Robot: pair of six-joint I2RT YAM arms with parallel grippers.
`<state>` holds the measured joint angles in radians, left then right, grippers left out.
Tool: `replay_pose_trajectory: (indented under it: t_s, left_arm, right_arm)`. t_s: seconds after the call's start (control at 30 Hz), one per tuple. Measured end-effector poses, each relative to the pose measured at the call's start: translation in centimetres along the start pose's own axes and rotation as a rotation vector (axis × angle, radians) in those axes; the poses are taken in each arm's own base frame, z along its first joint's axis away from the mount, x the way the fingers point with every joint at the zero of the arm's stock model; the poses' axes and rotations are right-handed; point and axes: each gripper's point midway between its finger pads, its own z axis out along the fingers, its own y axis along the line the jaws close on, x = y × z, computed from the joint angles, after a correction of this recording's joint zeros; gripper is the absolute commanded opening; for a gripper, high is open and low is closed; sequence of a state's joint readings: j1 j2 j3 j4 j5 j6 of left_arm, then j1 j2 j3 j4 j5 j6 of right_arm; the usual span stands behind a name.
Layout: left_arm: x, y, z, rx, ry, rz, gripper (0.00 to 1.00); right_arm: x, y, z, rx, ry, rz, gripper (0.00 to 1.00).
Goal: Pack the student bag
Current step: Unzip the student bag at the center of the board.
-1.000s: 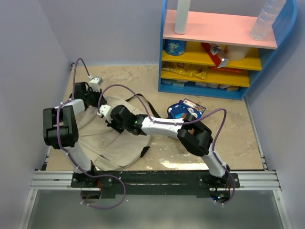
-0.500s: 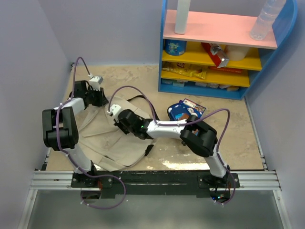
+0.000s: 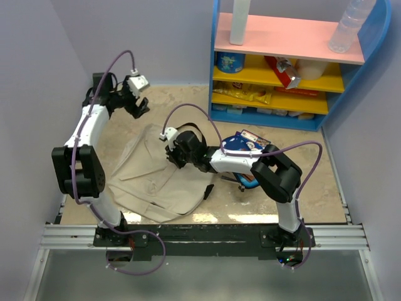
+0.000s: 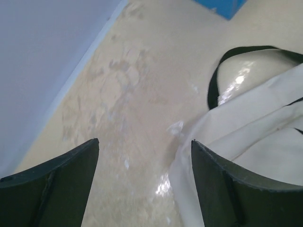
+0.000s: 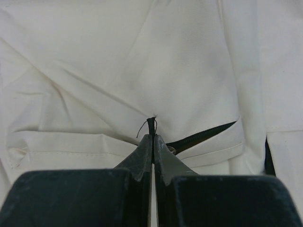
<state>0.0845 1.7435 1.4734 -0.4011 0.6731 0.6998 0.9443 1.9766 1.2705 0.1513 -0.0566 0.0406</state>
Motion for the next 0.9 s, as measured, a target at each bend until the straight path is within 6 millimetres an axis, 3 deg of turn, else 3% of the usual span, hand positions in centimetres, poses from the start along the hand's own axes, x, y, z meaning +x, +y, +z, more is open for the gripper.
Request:
replay_pose_trajectory:
  t_s: [0.07, 0.17, 0.27, 0.37, 0.5, 0.77, 0.9]
  left_arm:
    - [-1.9, -2.1, 2.0, 0.098, -0.040, 0.106, 0.82]
    - [-1.9, -5.3, 5.9, 0.259, -0.056, 0.155, 0.82]
    - [0.7, -6.6, 10.1, 0.390, -0.017, 0.120, 0.82]
    - [4.4, -7.3, 12.8, 0.472, 0.056, 0.070, 0.82]
    - [7.3, -9.4, 12.6, 0.556, 0.134, 0.031, 0.80]
    - [7.2, -11.7, 11.0, 0.651, 0.156, 0.081, 0.78]
    - [7.7, -12.0, 10.6, 0.665, 0.184, 0.087, 0.70]
  right_arm:
    - [0.0, 0.6, 0.0, -0.025, 0.001, -0.005, 0.00]
    - [0.1, 0.9, 0.0, -0.045, 0.003, -0.009, 0.00]
    - [0.1, 1.2, 0.0, -0.060, 0.003, -0.013, 0.00]
    - [0.2, 1.3, 0.0, -0.072, 0.006, -0.019, 0.00]
    - [0.6, 1.4, -0.1, -0.078, 0.013, -0.023, 0.00]
    - [0.6, 1.4, -0.1, -0.088, 0.013, -0.056, 0.00]
    - [0.6, 1.4, -0.1, -0.090, 0.014, -0.066, 0.00]
